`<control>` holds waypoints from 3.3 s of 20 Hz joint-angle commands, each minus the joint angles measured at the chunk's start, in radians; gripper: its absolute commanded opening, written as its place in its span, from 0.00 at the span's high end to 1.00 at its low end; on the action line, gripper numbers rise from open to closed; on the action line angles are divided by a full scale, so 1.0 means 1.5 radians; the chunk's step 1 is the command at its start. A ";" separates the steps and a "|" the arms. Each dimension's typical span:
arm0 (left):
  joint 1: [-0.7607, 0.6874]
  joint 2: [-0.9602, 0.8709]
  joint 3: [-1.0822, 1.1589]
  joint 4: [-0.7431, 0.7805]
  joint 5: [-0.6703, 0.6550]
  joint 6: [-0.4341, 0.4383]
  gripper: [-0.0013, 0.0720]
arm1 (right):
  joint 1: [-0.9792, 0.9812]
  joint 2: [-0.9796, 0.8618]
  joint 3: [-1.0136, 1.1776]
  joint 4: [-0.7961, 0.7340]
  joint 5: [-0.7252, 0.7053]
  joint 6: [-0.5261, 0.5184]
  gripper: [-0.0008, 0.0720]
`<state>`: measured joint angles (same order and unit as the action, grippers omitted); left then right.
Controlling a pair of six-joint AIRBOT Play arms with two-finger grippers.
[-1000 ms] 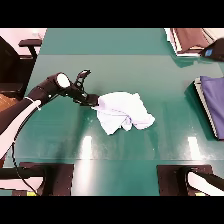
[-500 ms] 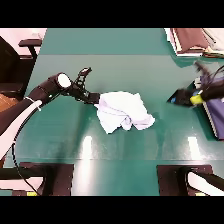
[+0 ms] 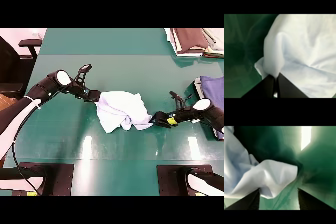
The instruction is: Fold the shirts.
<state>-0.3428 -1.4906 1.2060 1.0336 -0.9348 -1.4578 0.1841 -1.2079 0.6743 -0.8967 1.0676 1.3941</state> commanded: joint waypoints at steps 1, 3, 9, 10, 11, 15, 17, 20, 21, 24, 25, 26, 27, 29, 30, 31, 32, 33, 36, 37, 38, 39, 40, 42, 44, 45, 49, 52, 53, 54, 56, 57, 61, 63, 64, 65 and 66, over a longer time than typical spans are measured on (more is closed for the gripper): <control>0.001 0.002 0.001 -0.001 -0.004 0.000 0.95 | 0.035 -0.049 0.018 0.008 -0.027 -0.002 0.66; 0.001 0.019 0.001 0.002 -0.003 0.012 0.95 | 0.047 -0.062 0.053 0.005 -0.029 -0.020 0.97; 0.001 0.233 0.120 0.125 -0.047 0.018 0.95 | -0.009 0.105 0.267 -0.073 0.095 -0.020 0.97; 0.001 0.275 0.158 0.134 -0.058 0.019 0.95 | -0.028 0.139 0.315 -0.072 0.118 -0.020 0.97; 0.001 0.311 0.194 0.134 -0.066 0.026 0.95 | -0.047 0.173 0.368 -0.072 0.138 -0.020 0.97; 0.001 0.402 0.332 0.123 -0.125 0.030 0.95 | -0.108 0.241 0.554 -0.072 0.216 0.010 0.97; 0.001 0.407 0.383 0.123 -0.177 0.030 0.95 | -0.129 0.248 0.612 -0.073 0.242 0.019 0.97; 0.001 0.406 0.393 0.132 -0.213 0.031 0.95 | -0.159 0.213 0.684 -0.073 0.296 0.050 0.97; 0.001 0.398 0.387 0.139 -0.225 0.031 0.95 | -0.158 0.189 0.701 -0.073 0.313 0.057 0.97; 0.001 0.354 0.336 0.145 -0.292 0.032 0.95 | -0.139 0.105 0.714 -0.095 0.358 0.069 0.97; 0.001 0.336 0.303 0.144 -0.316 0.035 0.95 | -0.119 0.075 0.701 -0.120 0.366 0.070 0.97; 0.001 0.317 0.267 0.144 -0.337 0.035 0.95 | -0.100 0.050 0.679 -0.136 0.371 0.070 0.97; 0.001 0.299 0.219 0.144 -0.350 0.036 0.95 | -0.080 0.024 0.645 -0.145 0.371 0.069 0.97; 0.001 0.274 0.109 0.144 -0.329 0.053 0.95 | -0.052 -0.017 0.571 -0.169 0.354 0.063 0.97; 0.001 0.264 0.058 0.144 -0.304 0.072 0.95 | -0.045 -0.037 0.536 -0.172 0.328 0.060 0.97; 0.001 0.252 0.010 0.145 -0.265 0.082 0.95 | -0.044 -0.053 0.507 -0.170 0.301 0.060 0.97; 0.001 0.240 -0.026 0.145 -0.227 0.083 0.95 | -0.043 -0.068 0.485 -0.164 0.283 0.060 0.97; 0.001 0.231 -0.054 0.144 -0.195 0.082 0.95 | -0.043 -0.079 0.465 -0.155 0.276 0.060 0.97; 0.001 0.215 -0.069 0.127 -0.185 0.075 0.72 | -0.044 -0.080 0.424 -0.153 0.267 0.052 0.97; 0.001 0.216 -0.068 0.102 -0.189 0.075 0.40 | -0.045 -0.072 0.415 -0.153 0.263 0.052 0.97; 0.001 0.216 -0.065 0.077 -0.203 0.078 0.40 | -0.050 -0.060 0.404 -0.153 0.257 0.052 0.97; 0.001 0.216 -0.057 0.065 -0.224 0.088 0.39 | -0.050 -0.047 0.395 -0.153 0.252 0.052 0.97; 0.001 0.216 -0.043 0.067 -0.239 0.087 0.39 | -0.050 -0.032 0.385 -0.154 0.248 0.050 0.97; 0.002 0.216 0.008 0.103 -0.242 0.086 0.39 | -0.050 -0.009 0.381 -0.152 0.247 0.039 0.97; 0.002 0.216 0.040 0.172 -0.205 0.068 0.39 | -0.050 0.010 0.381 -0.153 0.241 0.039 0.97; 0.002 0.216 0.041 0.220 -0.176 0.044 0.39 | -0.050 0.016 0.381 -0.153 0.238 0.039 0.97; 0.114 0.181 0.030 0.190 -0.187 0.011 0.39 | -0.050 0.021 0.381 -0.153 0.233 0.039 0.97; 0.207 0.175 -0.030 0.061 -0.198 0.060 0.39 | -0.050 0.021 0.381 -0.153 0.227 0.039 0.97; 0.222 0.175 -0.058 0.036 -0.200 0.078 0.39 | -0.050 0.021 0.381 -0.153 0.224 0.039 0.97; 0.230 0.175 -0.091 0.019 -0.202 0.095 0.39 | -0.050 0.021 0.381 -0.153 0.222 0.039 0.97; 0.230 0.175 -0.166 0.012 -0.187 0.114 0.39 | -0.050 0.021 0.381 -0.153 0.220 0.039 0.97; 0.230 0.175 -0.199 0.002 -0.163 0.118 0.39 | -0.050 0.021 0.381 -0.152 0.217 0.039 0.97; 0.229 0.175 -0.298 -0.079 -0.014 0.125 0.39 | -0.050 0.021 0.381 -0.152 0.215 0.039 0.97; 0.217 0.175 -0.310 -0.118 0.039 0.142 0.39 | -0.050 0.021 0.381 -0.152 0.214 0.040 0.97; 0.203 0.175 -0.310 -0.122 0.060 0.142 0.39 | -0.050 0.021 0.381 -0.152 0.214 0.040 0.97; 0.187 0.175 -0.310 -0.121 0.078 0.142 0.39 | -0.050 0.021 0.381 -0.152 0.215 0.040 0.97; 0.171 0.175 -0.310 -0.121 0.095 0.141 0.40 | -0.050 0.021 0.381 -0.152 0.215 0.040 0.97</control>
<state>-0.0444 -1.2274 0.7643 0.8959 -0.9062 -1.2575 0.1089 -1.1767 1.2465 -1.1252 1.3903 1.4532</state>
